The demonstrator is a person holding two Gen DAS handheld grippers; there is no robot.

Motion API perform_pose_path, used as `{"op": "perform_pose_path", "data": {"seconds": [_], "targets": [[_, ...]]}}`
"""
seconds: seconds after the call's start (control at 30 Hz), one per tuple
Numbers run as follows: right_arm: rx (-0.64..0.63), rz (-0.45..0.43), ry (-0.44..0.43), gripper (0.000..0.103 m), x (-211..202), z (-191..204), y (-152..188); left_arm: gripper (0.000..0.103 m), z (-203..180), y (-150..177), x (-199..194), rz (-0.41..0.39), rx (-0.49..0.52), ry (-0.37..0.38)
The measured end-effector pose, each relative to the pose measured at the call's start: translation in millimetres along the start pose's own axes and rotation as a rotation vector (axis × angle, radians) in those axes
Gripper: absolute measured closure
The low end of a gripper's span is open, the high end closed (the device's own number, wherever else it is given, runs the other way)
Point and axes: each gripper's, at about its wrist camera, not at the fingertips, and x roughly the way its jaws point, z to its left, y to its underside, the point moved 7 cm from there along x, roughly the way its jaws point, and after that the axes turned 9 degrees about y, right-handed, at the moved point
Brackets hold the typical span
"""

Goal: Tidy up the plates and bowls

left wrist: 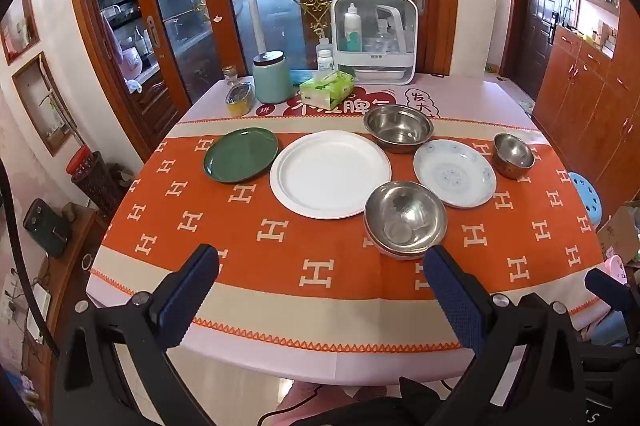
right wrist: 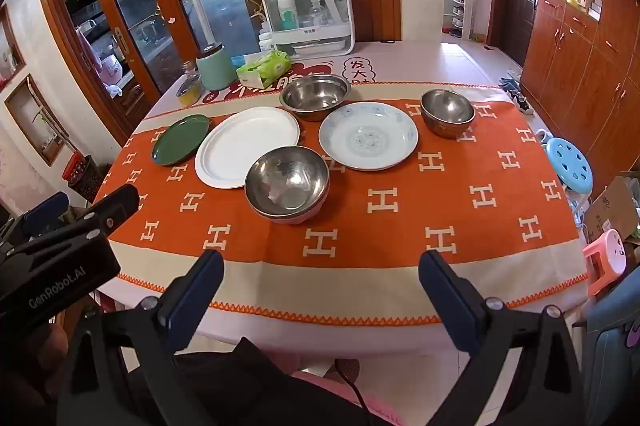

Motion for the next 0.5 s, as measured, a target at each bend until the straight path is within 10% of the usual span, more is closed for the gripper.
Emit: {"op": "perform_pose_path", "data": {"seconds": [0.5], "targets": [[-0.002, -0.004, 0.001, 0.004, -0.5, 0.3, -1.2, 0.001, 2.2, 0.0, 0.7, 0.004, -0.004, 0.004]]}}
